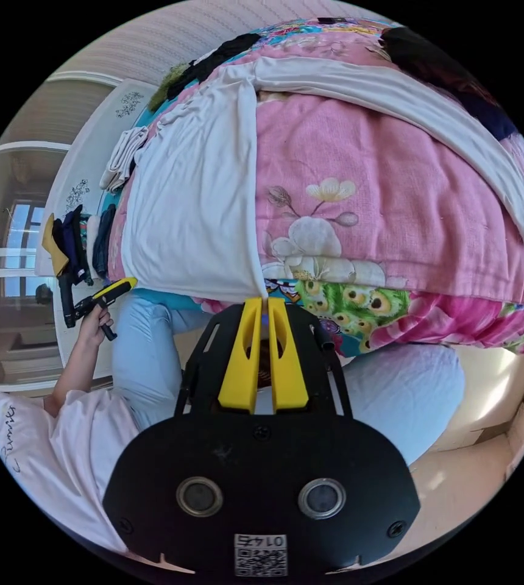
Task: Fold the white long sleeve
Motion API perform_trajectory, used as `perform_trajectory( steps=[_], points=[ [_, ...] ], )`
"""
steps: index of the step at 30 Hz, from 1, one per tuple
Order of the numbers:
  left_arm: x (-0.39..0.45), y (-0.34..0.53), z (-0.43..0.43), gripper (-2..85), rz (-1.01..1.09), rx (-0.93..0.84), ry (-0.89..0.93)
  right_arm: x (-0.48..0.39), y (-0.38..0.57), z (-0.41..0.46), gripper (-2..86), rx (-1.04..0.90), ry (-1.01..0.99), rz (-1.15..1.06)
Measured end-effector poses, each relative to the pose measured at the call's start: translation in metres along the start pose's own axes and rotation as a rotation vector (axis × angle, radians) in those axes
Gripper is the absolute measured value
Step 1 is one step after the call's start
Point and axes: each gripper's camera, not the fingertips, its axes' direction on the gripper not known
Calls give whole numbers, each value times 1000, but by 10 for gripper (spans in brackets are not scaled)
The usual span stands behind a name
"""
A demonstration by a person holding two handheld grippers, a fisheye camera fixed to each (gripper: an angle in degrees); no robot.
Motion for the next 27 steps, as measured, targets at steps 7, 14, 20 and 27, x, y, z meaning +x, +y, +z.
perform_trajectory(
  steps=[7,14,20,27],
  points=[
    [0,4,-51,-8,206,33,50,10,-5,88,11,-10,84,14],
    [-81,52,-159,29,105,326,241,-20,-8,158,21,15,290,-74],
    [-180,39,-202,19,-29,493,259,-151,-79,236,31,60,247,-498],
    [-255,-81,-219,48,-203,546,309,-298,-149,379,57,29,182,-818]
  ],
)
